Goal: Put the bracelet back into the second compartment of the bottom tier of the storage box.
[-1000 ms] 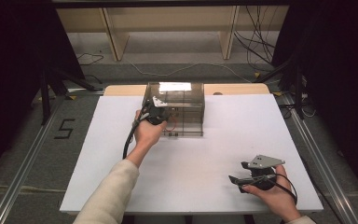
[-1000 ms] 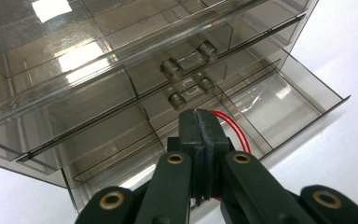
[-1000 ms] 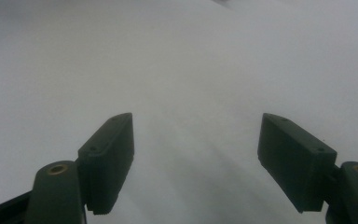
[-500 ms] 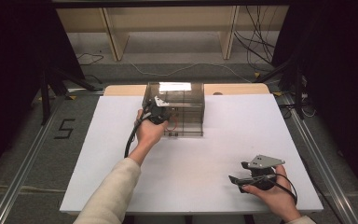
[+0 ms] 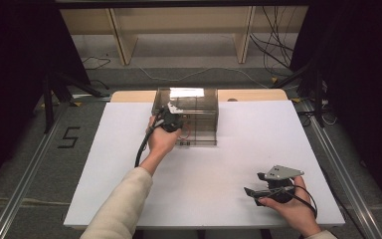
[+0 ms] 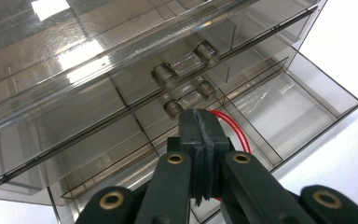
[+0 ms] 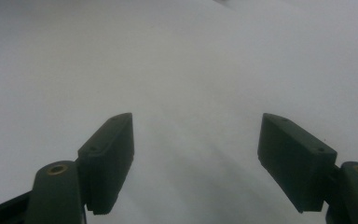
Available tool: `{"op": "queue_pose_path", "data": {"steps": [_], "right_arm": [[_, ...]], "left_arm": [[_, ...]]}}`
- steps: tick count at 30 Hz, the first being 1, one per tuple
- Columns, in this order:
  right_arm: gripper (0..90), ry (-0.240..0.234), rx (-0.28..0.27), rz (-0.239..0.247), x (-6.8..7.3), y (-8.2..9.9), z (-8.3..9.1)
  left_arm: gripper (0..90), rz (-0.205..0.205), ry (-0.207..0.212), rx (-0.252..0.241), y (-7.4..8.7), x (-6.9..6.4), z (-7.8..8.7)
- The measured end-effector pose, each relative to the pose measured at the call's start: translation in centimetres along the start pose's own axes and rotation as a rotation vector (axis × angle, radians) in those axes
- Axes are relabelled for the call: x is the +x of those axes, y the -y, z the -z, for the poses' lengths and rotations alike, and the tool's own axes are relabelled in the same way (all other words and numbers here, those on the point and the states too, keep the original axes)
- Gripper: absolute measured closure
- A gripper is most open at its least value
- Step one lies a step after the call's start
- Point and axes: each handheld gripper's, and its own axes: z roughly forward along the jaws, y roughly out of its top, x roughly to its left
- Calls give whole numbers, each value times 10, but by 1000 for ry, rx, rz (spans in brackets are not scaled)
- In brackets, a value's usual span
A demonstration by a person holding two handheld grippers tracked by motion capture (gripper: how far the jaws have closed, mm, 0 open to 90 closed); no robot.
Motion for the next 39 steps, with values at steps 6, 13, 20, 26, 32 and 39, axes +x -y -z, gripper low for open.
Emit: {"op": "queue_pose_path", "data": {"steps": [6,13,20,26,32,39], "right_arm": [[277,4,-7,-13,1,0,0],[277,3,-7,-14,1,0,0],[277,0,-1,-1,0,0,0],[277,-1,1,-3,0,0,0],[277,-4,-1,-3,0,0,0],[277,-5,-1,-4,-1,0,0]], "left_arm": [[899,0,-7,8,0,0,-4],[899,-3,-11,15,0,0,-10],[899,-9,-10,25,2,-1,-14],[899,-17,-10,36,3,-2,-17],[899,-24,-6,47,4,-4,-21],[899,-32,-4,55,5,-6,-24]]}}
